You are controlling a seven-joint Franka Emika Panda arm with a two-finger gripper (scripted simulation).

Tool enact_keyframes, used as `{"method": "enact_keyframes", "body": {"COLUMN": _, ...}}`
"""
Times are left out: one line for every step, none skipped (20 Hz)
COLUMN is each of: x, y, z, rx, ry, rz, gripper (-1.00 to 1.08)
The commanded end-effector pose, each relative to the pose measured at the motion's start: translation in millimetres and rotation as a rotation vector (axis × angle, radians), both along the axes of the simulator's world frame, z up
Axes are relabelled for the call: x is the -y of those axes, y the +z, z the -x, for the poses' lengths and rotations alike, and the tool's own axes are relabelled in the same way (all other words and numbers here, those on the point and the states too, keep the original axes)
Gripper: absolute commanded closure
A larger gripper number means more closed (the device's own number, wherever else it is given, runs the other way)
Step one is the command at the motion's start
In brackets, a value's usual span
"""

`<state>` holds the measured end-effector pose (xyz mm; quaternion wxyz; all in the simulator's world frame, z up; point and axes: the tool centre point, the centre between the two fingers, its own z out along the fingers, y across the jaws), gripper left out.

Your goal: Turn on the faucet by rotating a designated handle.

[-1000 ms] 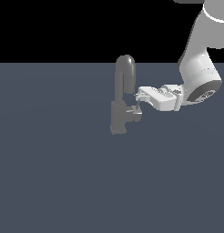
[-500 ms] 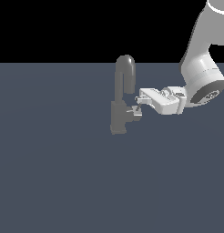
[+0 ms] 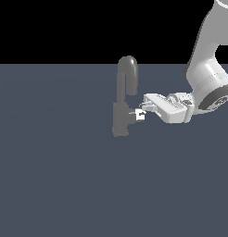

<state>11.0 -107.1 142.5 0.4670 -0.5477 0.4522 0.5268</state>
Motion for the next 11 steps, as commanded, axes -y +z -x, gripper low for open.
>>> {"method": "enact_keyframes", "body": {"x": 0.6, "y": -7.4, "z": 2.5, "rx": -0.003, "ry": 0.000, "rz": 0.000, "gripper": 1.08}}
{"method": "enact_keyframes", "body": {"x": 1.0, "y": -14.8, "z": 4.9, "rx": -0.006, "ry": 0.000, "rz": 0.000, "gripper": 1.08}}
{"method": "enact_keyframes", "body": {"x": 1.5, "y": -22.0, "z": 7.4, "rx": -0.010, "ry": 0.000, "rz": -0.001, "gripper": 1.08}}
{"method": "enact_keyframes", "body": {"x": 1.9, "y": -29.2, "z": 9.8, "rx": -0.013, "ry": 0.000, "rz": -0.001, "gripper": 1.08}}
{"method": "enact_keyframes", "body": {"x": 2.3, "y": -36.4, "z": 12.3, "rx": -0.016, "ry": 0.000, "rz": -0.002, "gripper": 1.08}}
{"method": "enact_keyframes", "body": {"x": 2.8, "y": -43.5, "z": 14.7, "rx": -0.019, "ry": 0.000, "rz": -0.002, "gripper": 1.08}}
{"method": "enact_keyframes", "body": {"x": 3.2, "y": -50.5, "z": 17.2, "rx": -0.022, "ry": 0.000, "rz": -0.003, "gripper": 1.08}}
{"method": "enact_keyframes", "body": {"x": 3.6, "y": -57.4, "z": 19.6, "rx": -0.025, "ry": 0.000, "rz": -0.003, "gripper": 1.08}}
{"method": "enact_keyframes", "body": {"x": 4.1, "y": -64.3, "z": 22.0, "rx": -0.028, "ry": 0.000, "rz": -0.004, "gripper": 1.08}}
{"method": "enact_keyframes", "body": {"x": 4.4, "y": -69.8, "z": 23.9, "rx": -0.031, "ry": 0.000, "rz": -0.004, "gripper": 1.08}}
{"method": "enact_keyframes", "body": {"x": 4.4, "y": -69.8, "z": 23.9, "rx": -0.031, "ry": 0.000, "rz": -0.004, "gripper": 1.08}}
